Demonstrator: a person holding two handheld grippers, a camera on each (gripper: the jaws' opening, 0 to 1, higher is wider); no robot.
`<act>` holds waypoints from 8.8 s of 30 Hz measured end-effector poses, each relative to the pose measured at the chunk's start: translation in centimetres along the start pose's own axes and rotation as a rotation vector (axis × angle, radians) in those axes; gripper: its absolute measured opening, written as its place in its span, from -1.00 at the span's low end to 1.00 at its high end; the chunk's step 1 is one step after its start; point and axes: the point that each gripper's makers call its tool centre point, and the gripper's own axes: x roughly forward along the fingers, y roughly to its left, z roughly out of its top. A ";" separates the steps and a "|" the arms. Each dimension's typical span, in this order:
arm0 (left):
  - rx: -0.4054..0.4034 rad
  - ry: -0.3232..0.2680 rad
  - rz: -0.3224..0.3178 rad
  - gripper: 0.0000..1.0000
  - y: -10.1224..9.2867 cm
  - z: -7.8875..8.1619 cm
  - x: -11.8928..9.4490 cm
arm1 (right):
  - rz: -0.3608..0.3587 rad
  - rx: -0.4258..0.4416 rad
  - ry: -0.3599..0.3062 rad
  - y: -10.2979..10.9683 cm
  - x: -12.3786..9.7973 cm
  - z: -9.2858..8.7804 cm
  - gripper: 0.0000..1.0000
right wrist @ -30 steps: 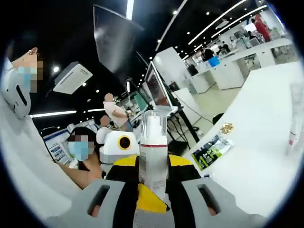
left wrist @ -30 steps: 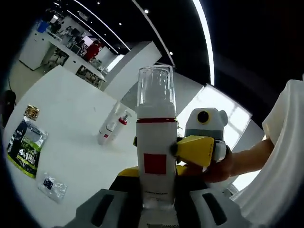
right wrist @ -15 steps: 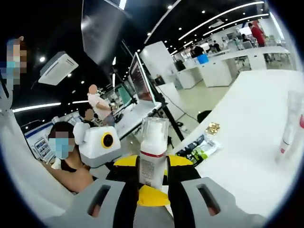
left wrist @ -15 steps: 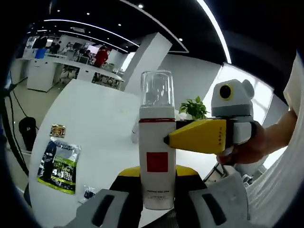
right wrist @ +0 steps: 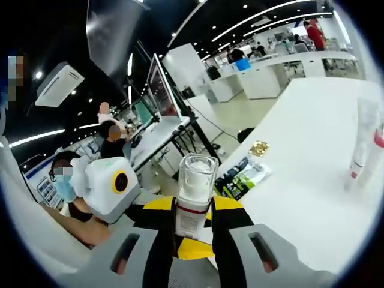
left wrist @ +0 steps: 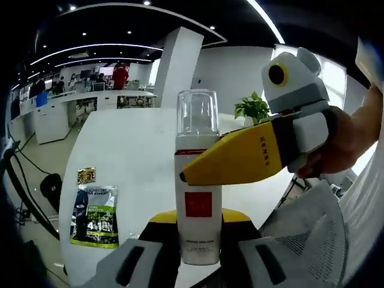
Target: Arrange the skincare products in the storage area until every visible bottle or jar stands upright without overlapping.
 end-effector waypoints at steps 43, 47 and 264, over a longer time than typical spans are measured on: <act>-0.044 -0.081 -0.047 -0.49 -0.6 1.3 -0.7 | 0.031 -0.121 0.038 1.0 0.3 0.2 -0.51; -0.024 -0.067 -0.034 -0.50 -0.6 1.1 -0.6 | -0.024 -0.113 0.038 0.0 0.2 -0.3 -0.48; 0.060 0.234 0.051 -0.26 3.1 -7.0 -0.6 | -0.384 -0.193 -0.243 -11.9 -9.9 -3.2 -0.38</act>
